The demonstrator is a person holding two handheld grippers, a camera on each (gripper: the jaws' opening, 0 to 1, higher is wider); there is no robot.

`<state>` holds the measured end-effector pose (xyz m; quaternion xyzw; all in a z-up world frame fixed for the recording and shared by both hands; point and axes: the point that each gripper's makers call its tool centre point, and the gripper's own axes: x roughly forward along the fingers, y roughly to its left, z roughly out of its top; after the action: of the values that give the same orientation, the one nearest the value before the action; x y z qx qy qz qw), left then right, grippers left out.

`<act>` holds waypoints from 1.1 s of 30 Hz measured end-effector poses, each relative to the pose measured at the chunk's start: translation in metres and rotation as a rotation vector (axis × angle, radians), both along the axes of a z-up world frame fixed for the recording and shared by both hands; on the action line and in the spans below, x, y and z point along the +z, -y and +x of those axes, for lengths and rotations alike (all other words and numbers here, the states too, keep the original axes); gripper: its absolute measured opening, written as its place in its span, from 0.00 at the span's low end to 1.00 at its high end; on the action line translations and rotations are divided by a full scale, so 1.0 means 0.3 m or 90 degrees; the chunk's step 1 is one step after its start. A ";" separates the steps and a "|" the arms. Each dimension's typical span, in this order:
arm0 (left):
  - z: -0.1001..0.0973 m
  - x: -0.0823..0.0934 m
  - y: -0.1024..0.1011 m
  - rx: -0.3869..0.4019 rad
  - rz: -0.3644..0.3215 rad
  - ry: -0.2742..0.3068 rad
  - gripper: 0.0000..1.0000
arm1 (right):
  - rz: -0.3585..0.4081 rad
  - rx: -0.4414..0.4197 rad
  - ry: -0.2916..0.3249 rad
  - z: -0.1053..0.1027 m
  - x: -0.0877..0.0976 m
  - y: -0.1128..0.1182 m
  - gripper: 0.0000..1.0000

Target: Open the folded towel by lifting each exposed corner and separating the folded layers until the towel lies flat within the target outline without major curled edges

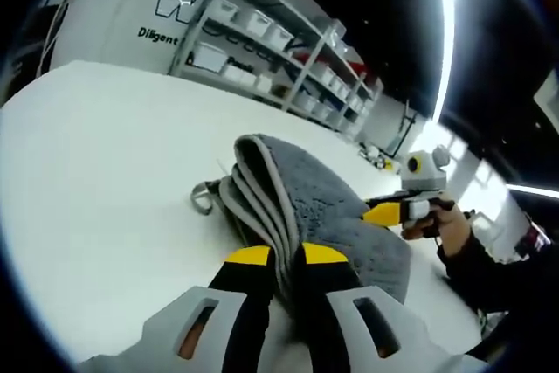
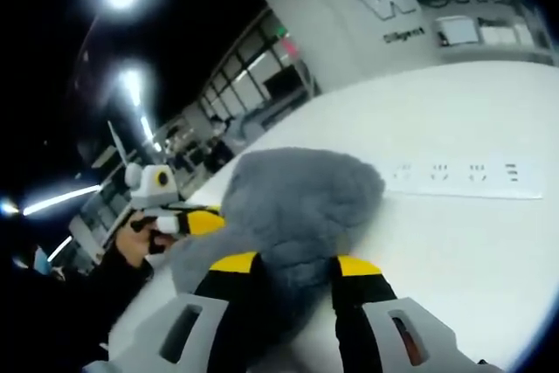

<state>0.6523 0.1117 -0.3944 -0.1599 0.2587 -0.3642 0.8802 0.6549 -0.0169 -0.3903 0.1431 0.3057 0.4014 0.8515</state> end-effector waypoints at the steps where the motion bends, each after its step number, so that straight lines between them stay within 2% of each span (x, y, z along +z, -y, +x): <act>1: 0.004 0.001 -0.001 0.000 0.001 0.000 0.09 | 0.000 0.001 0.001 0.000 0.000 -0.001 0.29; 6: 0.001 -0.002 -0.001 0.000 0.006 -0.002 0.10 | 0.005 0.001 0.001 -0.002 0.002 -0.004 0.29; 13: 0.000 0.005 0.005 0.000 0.012 -0.001 0.09 | -0.004 0.016 0.019 -0.013 0.005 -0.008 0.23; 18: -0.005 0.007 0.006 -0.002 0.012 -0.004 0.09 | 0.000 0.014 0.015 -0.015 0.003 -0.008 0.21; 19: -0.034 0.006 0.023 -0.014 0.018 -0.006 0.09 | -0.006 0.017 0.014 -0.018 0.001 -0.009 0.19; 21: -0.050 0.009 0.030 -0.020 0.036 -0.002 0.08 | -0.022 0.031 0.019 -0.037 0.002 -0.021 0.16; 25: -0.049 0.011 0.029 -0.018 0.044 0.005 0.08 | -0.052 0.036 0.042 -0.048 0.004 -0.022 0.15; 28: -0.033 0.011 0.019 -0.008 0.027 -0.008 0.07 | -0.050 0.037 0.044 -0.049 0.003 -0.020 0.15; 31: -0.055 0.012 0.035 -0.004 0.034 -0.004 0.07 | -0.042 0.035 0.039 -0.053 0.005 -0.018 0.14; 33: -0.041 0.014 0.024 -0.002 0.037 -0.002 0.07 | -0.034 0.032 0.039 -0.056 0.007 -0.018 0.14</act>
<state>0.6399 0.1046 -0.3903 -0.1339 0.2708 -0.3579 0.8835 0.6381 -0.0114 -0.3883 0.1001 0.2937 0.4182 0.8537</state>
